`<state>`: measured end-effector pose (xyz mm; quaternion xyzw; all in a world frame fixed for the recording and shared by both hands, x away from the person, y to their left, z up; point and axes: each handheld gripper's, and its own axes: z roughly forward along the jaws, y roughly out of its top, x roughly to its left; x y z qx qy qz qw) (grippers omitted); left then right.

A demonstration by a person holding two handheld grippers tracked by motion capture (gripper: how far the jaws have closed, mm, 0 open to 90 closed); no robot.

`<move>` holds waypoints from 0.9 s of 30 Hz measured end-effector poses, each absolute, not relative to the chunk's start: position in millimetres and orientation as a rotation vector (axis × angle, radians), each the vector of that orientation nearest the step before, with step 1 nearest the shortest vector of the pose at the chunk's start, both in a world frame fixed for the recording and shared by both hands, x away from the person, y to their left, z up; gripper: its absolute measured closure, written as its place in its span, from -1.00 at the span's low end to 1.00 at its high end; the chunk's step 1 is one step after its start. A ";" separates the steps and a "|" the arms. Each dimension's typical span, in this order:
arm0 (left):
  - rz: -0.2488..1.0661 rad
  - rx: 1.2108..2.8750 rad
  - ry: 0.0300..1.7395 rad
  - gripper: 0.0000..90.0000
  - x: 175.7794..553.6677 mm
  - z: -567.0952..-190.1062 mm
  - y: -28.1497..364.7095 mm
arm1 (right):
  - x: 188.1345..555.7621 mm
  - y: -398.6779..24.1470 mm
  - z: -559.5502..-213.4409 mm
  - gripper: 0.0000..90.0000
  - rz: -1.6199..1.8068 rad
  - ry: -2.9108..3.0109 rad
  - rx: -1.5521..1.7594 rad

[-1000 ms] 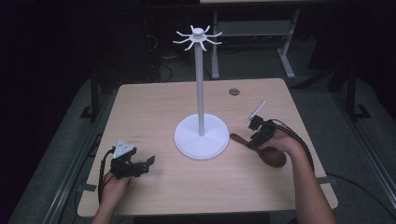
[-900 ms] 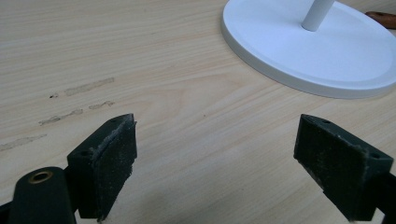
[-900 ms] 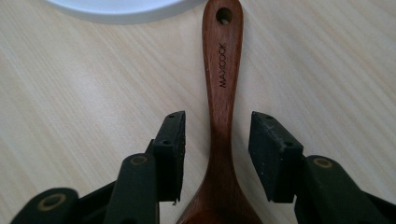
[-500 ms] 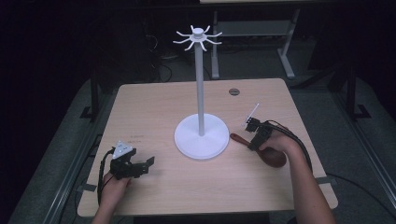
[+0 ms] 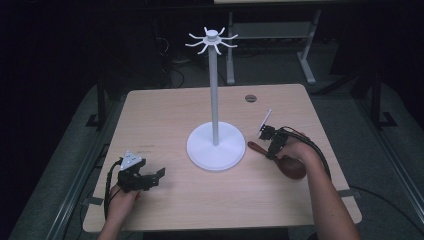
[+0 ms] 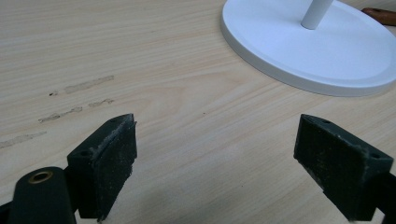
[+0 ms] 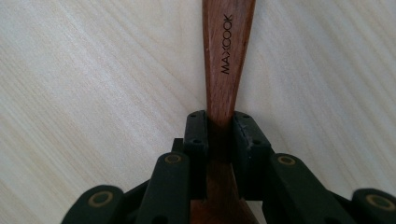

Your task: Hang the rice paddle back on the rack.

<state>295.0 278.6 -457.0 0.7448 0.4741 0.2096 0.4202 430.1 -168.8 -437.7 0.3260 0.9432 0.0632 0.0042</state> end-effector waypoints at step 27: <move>0.526 1.870 1.190 -0.72 294.3 -457.0 277.9 | 410.5 -204.9 -411.7 0.72 0.750 2.722 0.995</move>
